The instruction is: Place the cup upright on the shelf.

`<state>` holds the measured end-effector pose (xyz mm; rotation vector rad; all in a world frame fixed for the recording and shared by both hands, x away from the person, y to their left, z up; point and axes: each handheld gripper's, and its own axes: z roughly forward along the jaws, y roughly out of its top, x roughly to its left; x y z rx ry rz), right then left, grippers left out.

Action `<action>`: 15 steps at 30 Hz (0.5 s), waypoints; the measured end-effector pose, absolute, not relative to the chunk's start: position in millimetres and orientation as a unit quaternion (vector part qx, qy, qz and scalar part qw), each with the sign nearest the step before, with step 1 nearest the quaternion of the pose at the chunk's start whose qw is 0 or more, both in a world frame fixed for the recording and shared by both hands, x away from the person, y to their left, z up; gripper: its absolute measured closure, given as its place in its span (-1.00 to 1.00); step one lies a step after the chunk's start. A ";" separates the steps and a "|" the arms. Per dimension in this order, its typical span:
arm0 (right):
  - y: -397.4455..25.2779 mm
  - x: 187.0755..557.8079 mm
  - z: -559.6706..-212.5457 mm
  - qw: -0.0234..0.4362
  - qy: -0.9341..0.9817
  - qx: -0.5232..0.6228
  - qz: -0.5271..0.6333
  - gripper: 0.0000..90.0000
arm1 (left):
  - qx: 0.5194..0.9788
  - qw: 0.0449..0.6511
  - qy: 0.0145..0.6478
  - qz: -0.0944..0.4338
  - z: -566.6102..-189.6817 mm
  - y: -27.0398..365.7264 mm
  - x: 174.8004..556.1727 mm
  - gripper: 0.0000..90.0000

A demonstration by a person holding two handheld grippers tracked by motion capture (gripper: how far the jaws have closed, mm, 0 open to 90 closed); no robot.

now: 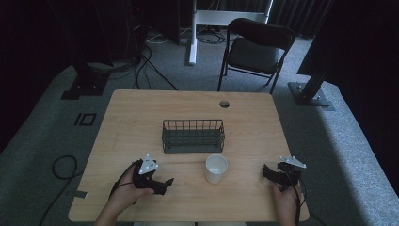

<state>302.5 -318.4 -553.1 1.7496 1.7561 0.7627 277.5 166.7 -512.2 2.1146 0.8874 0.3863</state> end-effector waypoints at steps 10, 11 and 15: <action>-318.4 302.5 -553.1 0.271 0.652 0.649 0.283 -0.77 | 0.839 0.414 0.322 0.142 -508.2 141.3 278.7 -0.96; -318.4 302.5 -553.1 0.271 0.652 0.649 0.283 -0.77 | 0.838 0.419 0.320 0.143 -508.5 138.8 278.8 -0.96; -318.4 302.5 -553.1 0.271 0.652 0.649 0.283 -0.77 | 0.836 0.434 0.306 0.138 -507.1 129.8 280.0 -0.96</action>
